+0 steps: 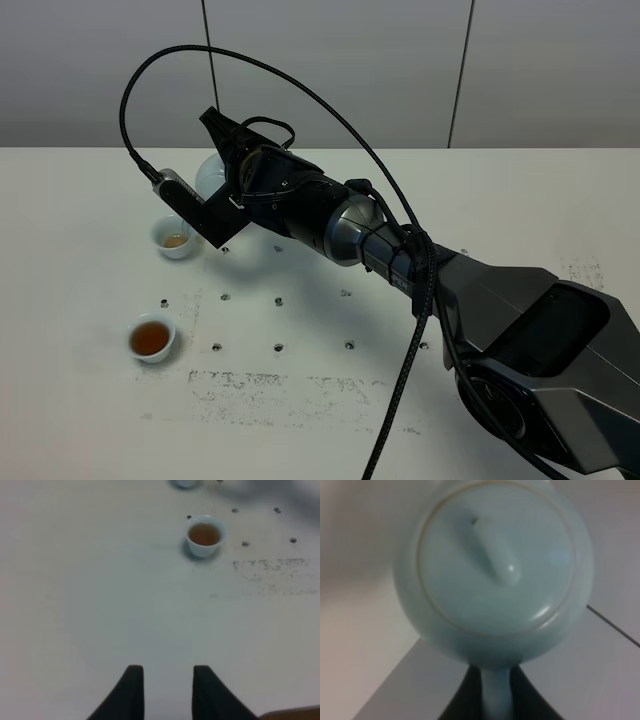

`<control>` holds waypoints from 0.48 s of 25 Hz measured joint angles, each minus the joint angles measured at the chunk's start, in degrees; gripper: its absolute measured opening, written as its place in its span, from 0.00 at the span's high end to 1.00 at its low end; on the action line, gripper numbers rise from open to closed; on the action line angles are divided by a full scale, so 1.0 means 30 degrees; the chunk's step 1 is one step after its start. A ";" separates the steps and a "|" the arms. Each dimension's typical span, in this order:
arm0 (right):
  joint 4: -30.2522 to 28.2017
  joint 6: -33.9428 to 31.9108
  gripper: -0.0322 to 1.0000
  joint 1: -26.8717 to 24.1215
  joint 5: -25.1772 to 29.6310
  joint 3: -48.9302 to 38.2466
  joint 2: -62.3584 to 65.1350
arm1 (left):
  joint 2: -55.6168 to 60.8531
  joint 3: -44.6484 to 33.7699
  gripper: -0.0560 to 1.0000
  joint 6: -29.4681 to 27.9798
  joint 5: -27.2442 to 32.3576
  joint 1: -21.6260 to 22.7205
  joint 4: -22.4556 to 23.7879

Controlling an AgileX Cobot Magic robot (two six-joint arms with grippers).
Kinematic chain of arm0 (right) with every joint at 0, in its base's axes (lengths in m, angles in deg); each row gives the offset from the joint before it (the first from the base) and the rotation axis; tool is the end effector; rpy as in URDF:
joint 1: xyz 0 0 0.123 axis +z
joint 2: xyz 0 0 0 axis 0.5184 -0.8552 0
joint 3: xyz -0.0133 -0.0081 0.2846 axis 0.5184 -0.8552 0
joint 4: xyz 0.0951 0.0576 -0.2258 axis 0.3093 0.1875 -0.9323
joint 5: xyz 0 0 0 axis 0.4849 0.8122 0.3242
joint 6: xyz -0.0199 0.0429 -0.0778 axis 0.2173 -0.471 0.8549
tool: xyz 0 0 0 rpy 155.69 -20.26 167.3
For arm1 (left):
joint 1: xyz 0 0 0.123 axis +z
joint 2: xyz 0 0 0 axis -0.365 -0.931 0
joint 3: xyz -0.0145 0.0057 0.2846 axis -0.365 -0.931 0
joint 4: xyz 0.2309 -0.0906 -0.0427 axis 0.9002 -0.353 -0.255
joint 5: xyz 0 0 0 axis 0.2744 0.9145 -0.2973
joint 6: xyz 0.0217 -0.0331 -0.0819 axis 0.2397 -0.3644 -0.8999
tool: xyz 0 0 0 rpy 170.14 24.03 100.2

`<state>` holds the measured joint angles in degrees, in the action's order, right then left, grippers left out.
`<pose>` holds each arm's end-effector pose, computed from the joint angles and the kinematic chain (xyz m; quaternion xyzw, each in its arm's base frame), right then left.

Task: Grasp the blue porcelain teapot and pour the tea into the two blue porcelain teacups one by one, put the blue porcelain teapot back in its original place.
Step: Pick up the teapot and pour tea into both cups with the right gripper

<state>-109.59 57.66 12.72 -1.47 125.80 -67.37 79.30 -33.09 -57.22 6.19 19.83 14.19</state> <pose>0.4396 0.3732 0.1752 -0.8201 0.3030 -0.3913 0.2872 -0.0014 -0.0052 0.2650 0.0637 0.8620 -0.0097 0.5028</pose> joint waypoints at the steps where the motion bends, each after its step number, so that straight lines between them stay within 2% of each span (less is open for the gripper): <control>1: -0.0143 0.0000 0.90 0.0000 0.0000 0.0000 0.0000 | 0.0000 0.0000 0.66 0.0000 0.0000 0.0000 0.0000; 12: -0.0416 0.0210 0.90 0.0000 -0.0290 0.0000 0.0000 | 0.0000 0.0000 0.66 0.0000 0.0000 0.0000 0.0000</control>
<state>-110.84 58.29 12.72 -2.34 125.80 -67.37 79.30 -33.09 -57.22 6.19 19.83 14.19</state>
